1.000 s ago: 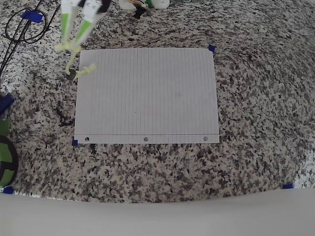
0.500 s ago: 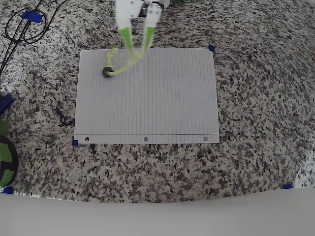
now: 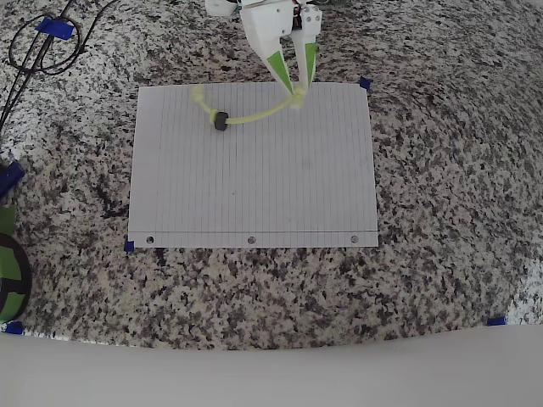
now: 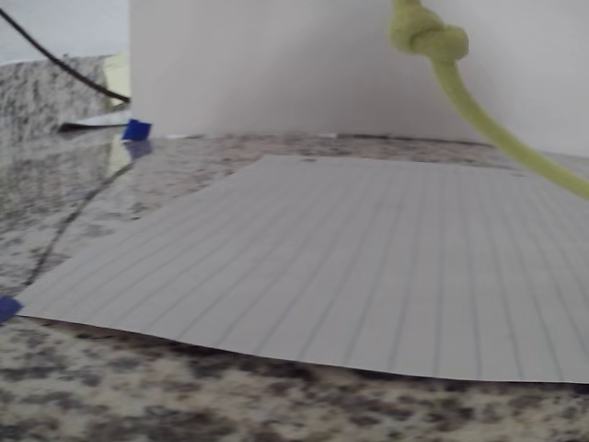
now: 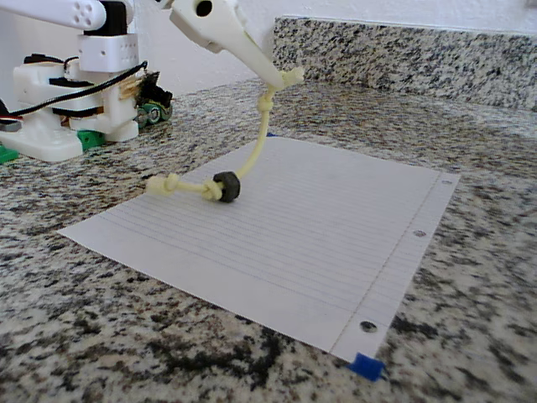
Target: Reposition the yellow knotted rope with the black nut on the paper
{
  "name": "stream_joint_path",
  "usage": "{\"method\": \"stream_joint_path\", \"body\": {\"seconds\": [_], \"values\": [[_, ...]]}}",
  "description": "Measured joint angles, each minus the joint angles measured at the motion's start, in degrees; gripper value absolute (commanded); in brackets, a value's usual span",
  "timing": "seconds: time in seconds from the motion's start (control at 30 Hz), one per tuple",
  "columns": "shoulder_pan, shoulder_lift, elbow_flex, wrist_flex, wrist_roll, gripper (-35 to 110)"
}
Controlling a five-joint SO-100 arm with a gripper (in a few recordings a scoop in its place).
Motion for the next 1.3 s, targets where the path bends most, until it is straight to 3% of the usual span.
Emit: {"method": "stream_joint_path", "body": {"seconds": [0.13,0.27,0.43,0.63,0.87,0.97,1.3], "values": [[-1.7,0.0,1.8,0.2,0.0,0],[-2.3,0.1,2.7,0.2,0.0,37],[-2.3,0.0,3.0,1.6,0.0,63],[-2.3,0.7,3.0,-2.2,-5.8,61],[0.6,1.1,2.5,-9.2,-27.4,51],[3.1,0.5,-0.4,-6.0,-34.2,51],[15.3,-9.9,-14.2,10.2,-70.5,48]]}}
